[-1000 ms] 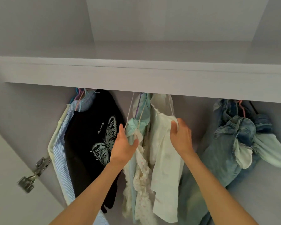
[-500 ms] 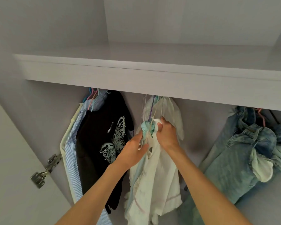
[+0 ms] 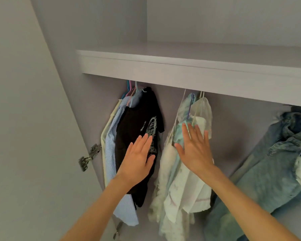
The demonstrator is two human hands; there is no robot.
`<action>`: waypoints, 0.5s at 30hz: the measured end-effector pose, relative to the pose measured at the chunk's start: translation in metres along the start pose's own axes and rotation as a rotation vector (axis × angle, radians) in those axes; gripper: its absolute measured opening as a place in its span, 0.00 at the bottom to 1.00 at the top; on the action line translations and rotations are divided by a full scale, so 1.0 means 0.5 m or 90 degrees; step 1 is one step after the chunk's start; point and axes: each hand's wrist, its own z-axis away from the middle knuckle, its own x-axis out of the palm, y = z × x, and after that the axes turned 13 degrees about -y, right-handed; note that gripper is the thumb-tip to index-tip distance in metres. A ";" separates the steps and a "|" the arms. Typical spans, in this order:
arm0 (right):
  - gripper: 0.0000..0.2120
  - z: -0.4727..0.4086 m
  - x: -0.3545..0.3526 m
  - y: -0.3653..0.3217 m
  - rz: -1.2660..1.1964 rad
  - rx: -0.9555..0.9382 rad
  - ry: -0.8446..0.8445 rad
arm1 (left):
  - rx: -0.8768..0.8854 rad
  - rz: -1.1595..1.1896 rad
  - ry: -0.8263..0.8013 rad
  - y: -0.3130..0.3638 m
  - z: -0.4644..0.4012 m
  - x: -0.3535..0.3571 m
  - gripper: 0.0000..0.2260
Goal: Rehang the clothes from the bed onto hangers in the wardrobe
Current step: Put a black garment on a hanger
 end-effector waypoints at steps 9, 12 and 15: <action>0.36 0.128 0.172 -0.216 -0.018 -0.253 -0.147 | -0.259 -0.025 -0.049 -0.122 0.340 0.044 0.34; 0.33 0.172 0.229 -0.311 0.021 -0.370 -0.216 | -0.336 -0.081 -0.073 -0.155 0.472 0.045 0.27; 0.33 0.215 0.265 -0.421 0.043 -0.492 -0.257 | -0.437 -0.137 -0.052 -0.168 0.608 0.027 0.25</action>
